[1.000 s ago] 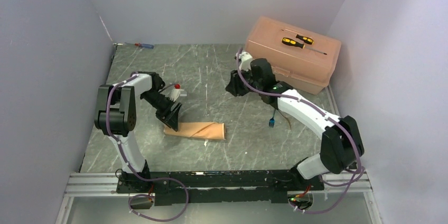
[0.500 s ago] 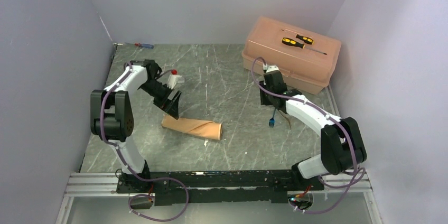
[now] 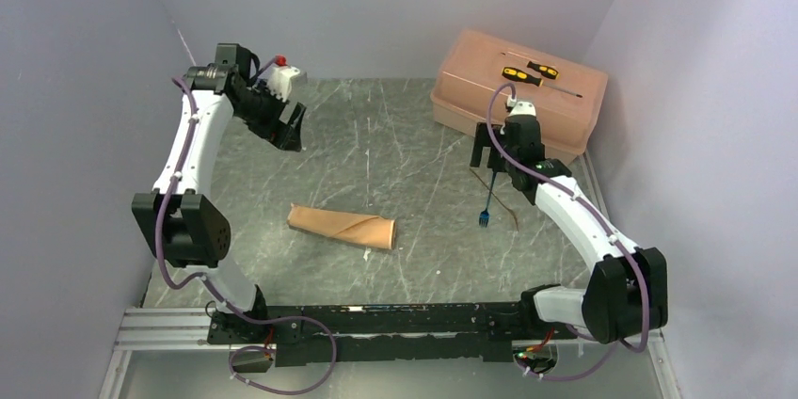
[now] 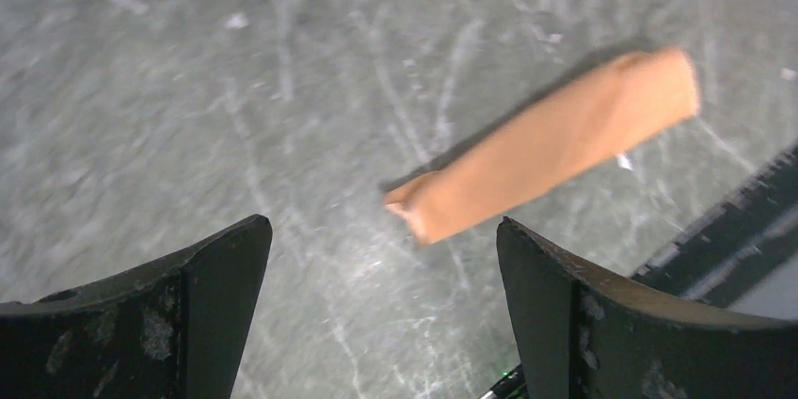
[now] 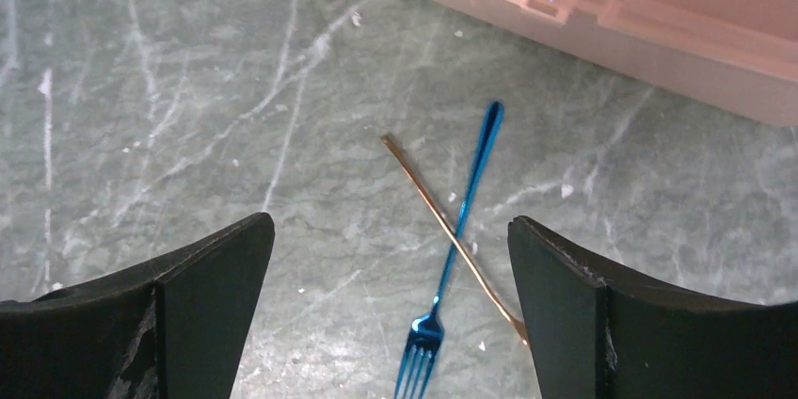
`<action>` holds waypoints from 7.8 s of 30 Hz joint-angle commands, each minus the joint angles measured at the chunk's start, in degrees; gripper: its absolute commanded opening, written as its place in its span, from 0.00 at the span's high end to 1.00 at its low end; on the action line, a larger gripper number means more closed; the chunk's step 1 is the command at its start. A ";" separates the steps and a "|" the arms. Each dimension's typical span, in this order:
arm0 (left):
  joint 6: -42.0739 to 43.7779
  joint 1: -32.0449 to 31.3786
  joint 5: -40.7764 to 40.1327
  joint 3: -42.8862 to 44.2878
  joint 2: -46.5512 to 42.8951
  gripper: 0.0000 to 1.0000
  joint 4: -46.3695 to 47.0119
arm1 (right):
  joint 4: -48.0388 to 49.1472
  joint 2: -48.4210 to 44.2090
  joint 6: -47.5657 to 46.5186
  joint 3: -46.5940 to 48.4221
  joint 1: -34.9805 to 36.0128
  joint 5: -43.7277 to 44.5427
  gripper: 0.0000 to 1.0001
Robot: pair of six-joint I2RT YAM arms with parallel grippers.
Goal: Fold the napkin into a case and place the utensils inside
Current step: Pick up the fork from the corner of the board, then pass from the right arm to the left, then pass from the left arm to the right, then insert the fork into the folded napkin.
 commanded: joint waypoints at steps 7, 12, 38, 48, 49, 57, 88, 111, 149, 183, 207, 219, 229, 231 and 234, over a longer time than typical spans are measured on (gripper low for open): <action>-9.79 2.96 -11.06 0.04 0.86 0.05 9.35 | -15.61 2.55 10.09 -2.10 -2.60 6.14 0.06; -10.64 2.98 -6.72 2.82 4.20 0.05 6.71 | -17.44 1.80 14.00 -6.55 -4.30 4.87 0.07; -9.53 2.98 -7.05 7.07 3.22 0.05 3.87 | -7.87 11.22 17.39 -11.02 -9.52 -0.38 0.33; -9.93 3.03 -8.00 11.97 4.49 0.05 1.51 | -8.54 7.80 17.31 -12.99 -9.18 -3.86 0.89; -9.93 2.99 -7.98 11.87 4.36 0.05 1.50 | -8.74 7.35 16.99 -13.14 -9.03 -3.85 0.94; -9.77 3.04 -7.61 9.75 2.55 0.05 1.29 | -12.92 3.34 13.19 -7.36 -1.35 -0.21 1.00; 24.75 2.18 30.72 -3.90 -6.21 0.05 -25.49 | -35.80 34.44 -16.43 41.90 28.11 -59.71 1.00; 25.22 -9.33 20.23 -11.48 -8.03 0.37 -25.74 | -47.38 42.34 -26.03 58.49 26.43 -57.82 1.00; 21.06 -6.35 34.05 -7.49 -3.23 0.97 -25.63 | 13.40 13.23 17.94 11.80 19.14 -49.73 0.76; 7.48 0.70 -1.63 -34.81 4.06 0.78 16.39 | -25.60 4.87 17.26 1.27 18.94 -35.74 1.00; 10.90 0.73 1.17 -37.38 5.85 0.79 16.59 | -6.25 7.98 29.93 -8.00 18.21 -42.27 1.00; 12.54 0.74 1.54 -37.47 5.76 0.79 14.89 | -2.67 3.53 32.62 -12.78 15.32 -44.59 1.00; 12.83 0.69 1.62 -37.25 6.08 0.79 14.12 | -0.80 3.12 35.11 -15.03 13.49 -43.77 1.00; 12.94 0.69 1.53 -37.11 6.09 0.79 13.88 | -0.33 3.27 36.40 -15.01 13.79 -43.31 1.00; 13.23 0.73 1.23 -37.20 6.05 0.79 13.81 | -0.32 3.01 38.10 -14.40 14.94 -42.57 1.00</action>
